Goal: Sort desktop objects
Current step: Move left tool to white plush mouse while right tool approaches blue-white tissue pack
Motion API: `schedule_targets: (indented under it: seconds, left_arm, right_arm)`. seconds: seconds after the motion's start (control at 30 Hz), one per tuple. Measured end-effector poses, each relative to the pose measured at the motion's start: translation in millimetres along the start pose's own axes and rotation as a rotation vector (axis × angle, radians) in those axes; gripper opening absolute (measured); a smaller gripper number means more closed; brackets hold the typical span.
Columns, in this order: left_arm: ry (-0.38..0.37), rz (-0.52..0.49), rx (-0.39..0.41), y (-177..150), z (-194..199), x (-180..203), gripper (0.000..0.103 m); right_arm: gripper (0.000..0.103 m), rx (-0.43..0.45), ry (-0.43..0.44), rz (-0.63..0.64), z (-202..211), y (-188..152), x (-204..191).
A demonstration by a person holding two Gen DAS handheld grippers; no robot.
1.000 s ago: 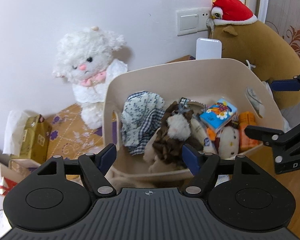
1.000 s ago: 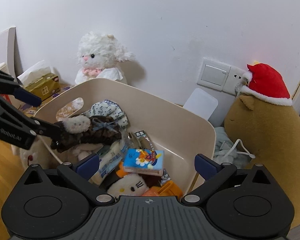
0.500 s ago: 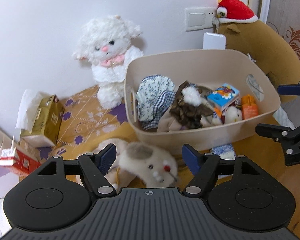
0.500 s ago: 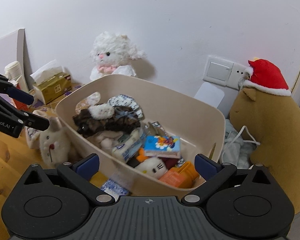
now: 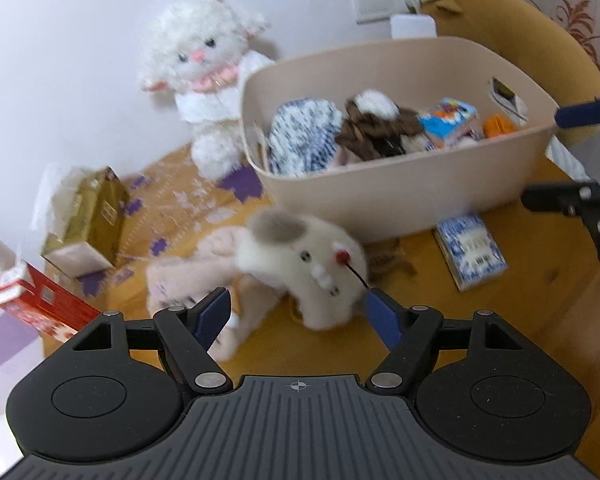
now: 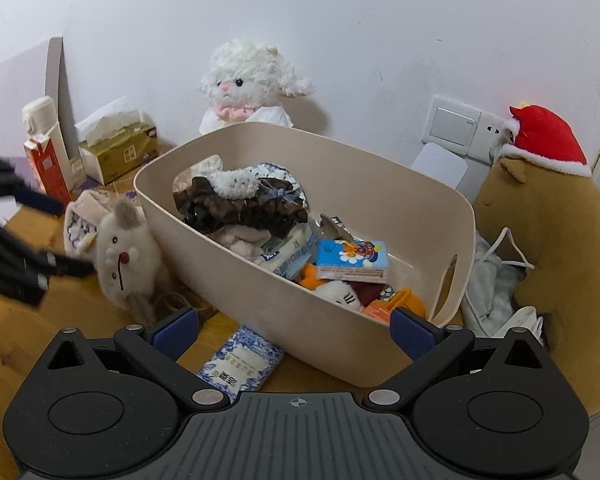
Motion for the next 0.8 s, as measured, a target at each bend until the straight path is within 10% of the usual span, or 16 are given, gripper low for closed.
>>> schedule_targets:
  seconds: [0.8]
  left_arm:
    - [-0.079,0.124,-0.081,0.8,-42.5,3.4,0.078]
  right_arm:
    - [0.103,-0.143,0.072,-0.09,-49.9,-42.4,-32.7]
Point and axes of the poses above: each gripper's, at about its wrist camera, not at the fingertips, and z roughly against the way its jaws point, x to its right, y to its top, the point moved 9 cm from there along -z, roughly the way its jaws point, and after that the axes turned 10 degrees about z, right-handed, at the moved point
